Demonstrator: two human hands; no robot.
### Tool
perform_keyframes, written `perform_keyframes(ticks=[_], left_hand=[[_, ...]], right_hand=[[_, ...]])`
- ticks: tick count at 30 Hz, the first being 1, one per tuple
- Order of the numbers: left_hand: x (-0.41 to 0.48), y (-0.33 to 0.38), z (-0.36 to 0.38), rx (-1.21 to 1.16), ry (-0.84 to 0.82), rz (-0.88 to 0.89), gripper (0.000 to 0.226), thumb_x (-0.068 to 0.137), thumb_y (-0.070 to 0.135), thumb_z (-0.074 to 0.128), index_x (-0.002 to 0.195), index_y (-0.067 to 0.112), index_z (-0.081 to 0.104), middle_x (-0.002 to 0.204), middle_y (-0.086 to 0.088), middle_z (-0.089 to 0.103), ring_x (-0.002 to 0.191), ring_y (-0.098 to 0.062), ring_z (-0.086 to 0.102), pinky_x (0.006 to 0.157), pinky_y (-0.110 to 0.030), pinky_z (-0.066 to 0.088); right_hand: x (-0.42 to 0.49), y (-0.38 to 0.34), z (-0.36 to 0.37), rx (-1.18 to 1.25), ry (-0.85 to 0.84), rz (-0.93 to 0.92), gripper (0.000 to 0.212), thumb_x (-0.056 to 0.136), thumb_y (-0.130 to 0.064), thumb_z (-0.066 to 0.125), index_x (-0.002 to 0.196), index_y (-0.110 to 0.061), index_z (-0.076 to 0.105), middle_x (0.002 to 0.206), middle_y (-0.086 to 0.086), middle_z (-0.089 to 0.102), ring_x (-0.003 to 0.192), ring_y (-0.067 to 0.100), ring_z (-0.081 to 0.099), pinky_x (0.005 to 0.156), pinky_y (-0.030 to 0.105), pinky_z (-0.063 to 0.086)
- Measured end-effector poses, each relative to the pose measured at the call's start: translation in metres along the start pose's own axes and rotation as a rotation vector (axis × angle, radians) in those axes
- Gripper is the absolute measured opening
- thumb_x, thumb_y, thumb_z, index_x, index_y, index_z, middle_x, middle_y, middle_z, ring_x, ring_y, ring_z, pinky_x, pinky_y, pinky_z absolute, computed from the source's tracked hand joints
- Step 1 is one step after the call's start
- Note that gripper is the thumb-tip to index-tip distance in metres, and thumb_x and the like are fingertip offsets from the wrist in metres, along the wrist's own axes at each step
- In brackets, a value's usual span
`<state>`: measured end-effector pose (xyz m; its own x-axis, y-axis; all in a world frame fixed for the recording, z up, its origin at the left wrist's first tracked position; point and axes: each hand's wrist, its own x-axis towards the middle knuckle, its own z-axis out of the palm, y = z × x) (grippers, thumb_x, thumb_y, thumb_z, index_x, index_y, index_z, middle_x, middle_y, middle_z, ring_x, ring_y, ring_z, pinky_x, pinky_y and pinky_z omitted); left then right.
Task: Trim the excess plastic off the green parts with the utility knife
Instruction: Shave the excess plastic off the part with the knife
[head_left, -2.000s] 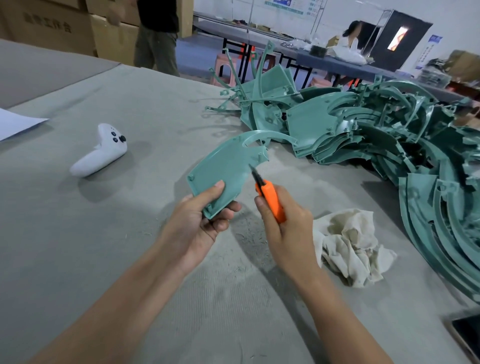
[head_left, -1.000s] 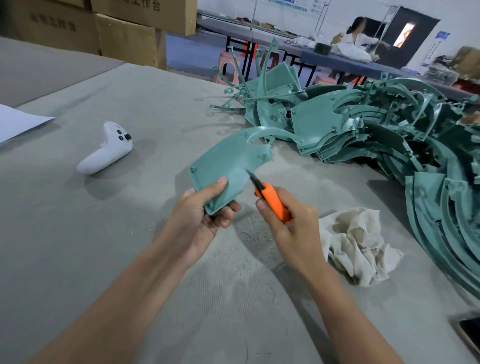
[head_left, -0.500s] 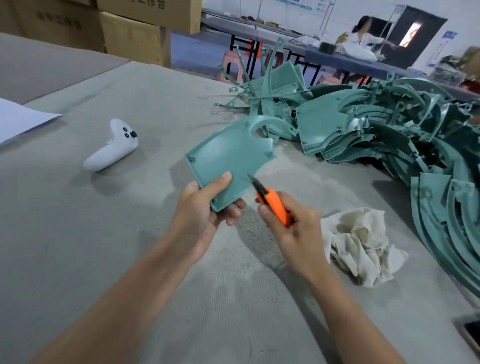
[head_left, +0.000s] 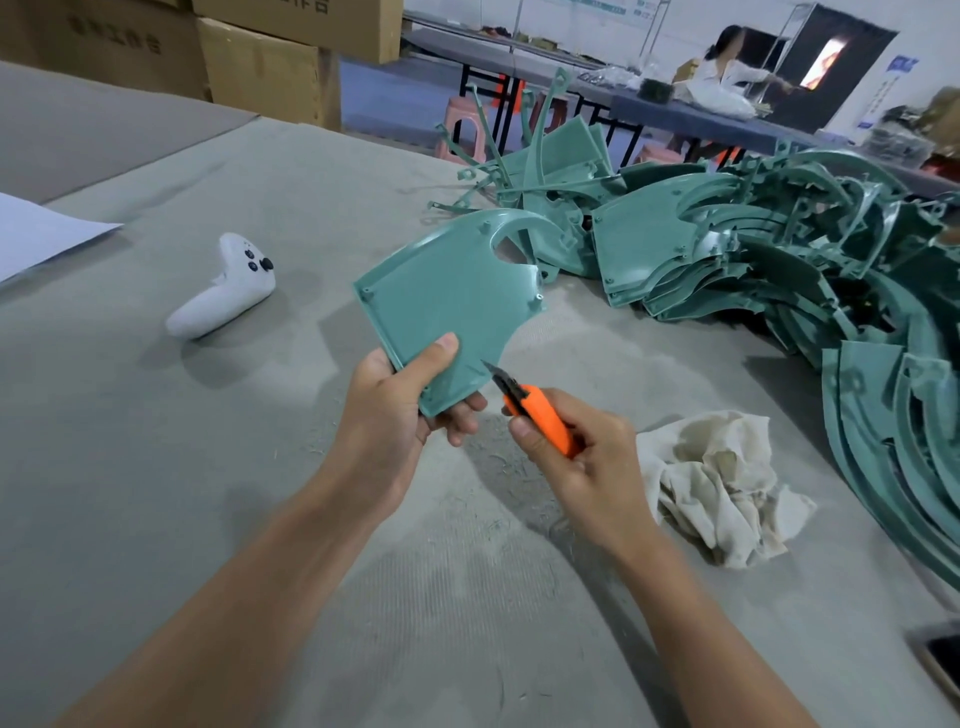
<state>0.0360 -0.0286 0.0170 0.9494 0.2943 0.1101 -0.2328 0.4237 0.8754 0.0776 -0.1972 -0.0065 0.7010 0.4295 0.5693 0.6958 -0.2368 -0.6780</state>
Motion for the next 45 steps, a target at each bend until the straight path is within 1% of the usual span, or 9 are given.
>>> perform_keyframes(ticks=[8,15,23,26,28,30,36,40,45], left_hand=[[-0.001,-0.003,0.002,-0.008,-0.013,0.0,0.014,0.098,0.012,0.052,0.092,0.002,0.059,0.059,-0.008,0.063,0.039,-0.016,0.054,0.037,-0.022,0.039],[-0.001,0.0,-0.001,0.045,0.015,-0.051,0.015,0.096,0.02,0.054,0.088,0.009,0.059,0.053,-0.009,0.059,0.034,-0.014,0.044,0.036,-0.019,0.034],[-0.002,-0.001,0.002,-0.003,-0.029,-0.124,0.015,0.096,0.018,0.053,0.089,0.006,0.059,0.05,-0.008,0.056,0.032,-0.011,0.04,0.035,-0.016,0.032],[-0.003,-0.002,0.002,-0.038,-0.025,-0.155,0.017,0.095,0.02,0.054,0.084,0.008,0.06,0.051,-0.008,0.057,0.032,-0.011,0.041,0.034,-0.017,0.032],[-0.003,-0.003,0.002,-0.073,-0.004,-0.167,0.02,0.095,0.02,0.054,0.079,0.009,0.06,0.05,-0.008,0.057,0.032,-0.01,0.041,0.033,-0.016,0.031],[0.0,-0.003,0.001,-0.102,0.03,-0.173,0.022,0.094,0.019,0.055,0.074,0.01,0.059,0.049,-0.008,0.056,0.03,-0.009,0.04,0.033,-0.014,0.029],[-0.003,-0.003,0.003,-0.094,-0.049,-0.172,0.014,0.087,0.023,0.058,0.084,0.009,0.059,0.05,-0.008,0.056,0.031,-0.009,0.04,0.033,-0.015,0.03],[-0.001,-0.003,0.002,-0.094,0.006,-0.166,0.02,0.094,0.019,0.054,0.077,0.009,0.059,0.049,-0.008,0.055,0.03,-0.009,0.04,0.034,-0.013,0.028],[0.0,-0.002,0.001,-0.082,-0.025,-0.16,0.015,0.088,0.022,0.059,0.08,0.009,0.06,0.05,-0.008,0.055,0.03,-0.01,0.039,0.034,-0.015,0.03]], right_hand=[[-0.001,0.0,-0.001,-0.012,-0.073,-0.025,0.012,0.09,-0.019,0.067,0.102,-0.018,0.072,0.064,-0.018,0.051,0.054,0.001,0.044,0.054,0.015,0.034],[0.002,0.001,-0.005,0.087,0.024,0.013,0.011,0.092,-0.028,0.063,0.095,-0.02,0.069,0.061,-0.015,0.05,0.051,0.006,0.043,0.049,0.026,0.035],[0.012,0.011,-0.016,0.054,0.211,0.113,0.04,0.089,-0.04,0.059,0.086,-0.001,0.065,0.057,0.014,0.048,0.047,0.035,0.042,0.042,0.05,0.035],[0.01,0.008,-0.01,0.018,0.198,0.083,0.031,0.091,-0.037,0.059,0.086,-0.008,0.065,0.057,0.01,0.05,0.046,0.027,0.044,0.041,0.044,0.037],[0.007,0.004,-0.003,-0.021,0.132,0.017,0.019,0.092,-0.03,0.064,0.097,-0.013,0.069,0.059,-0.005,0.053,0.046,0.007,0.044,0.043,0.024,0.036],[0.005,0.002,0.0,-0.07,0.071,-0.033,0.018,0.091,-0.021,0.067,0.105,-0.01,0.071,0.066,-0.015,0.055,0.052,0.002,0.046,0.052,0.013,0.034],[0.013,0.006,-0.011,-0.048,0.247,0.063,0.015,0.093,-0.022,0.063,0.093,-0.008,0.068,0.058,0.007,0.053,0.046,0.019,0.044,0.041,0.034,0.035],[0.003,0.0,-0.002,-0.139,0.112,-0.065,0.016,0.091,-0.018,0.067,0.103,-0.009,0.071,0.066,-0.019,0.052,0.051,0.001,0.046,0.051,0.012,0.034],[0.012,0.004,-0.008,-0.108,0.19,-0.003,0.01,0.092,-0.017,0.066,0.101,-0.015,0.069,0.057,-0.016,0.047,0.046,0.003,0.043,0.048,0.009,0.029]])
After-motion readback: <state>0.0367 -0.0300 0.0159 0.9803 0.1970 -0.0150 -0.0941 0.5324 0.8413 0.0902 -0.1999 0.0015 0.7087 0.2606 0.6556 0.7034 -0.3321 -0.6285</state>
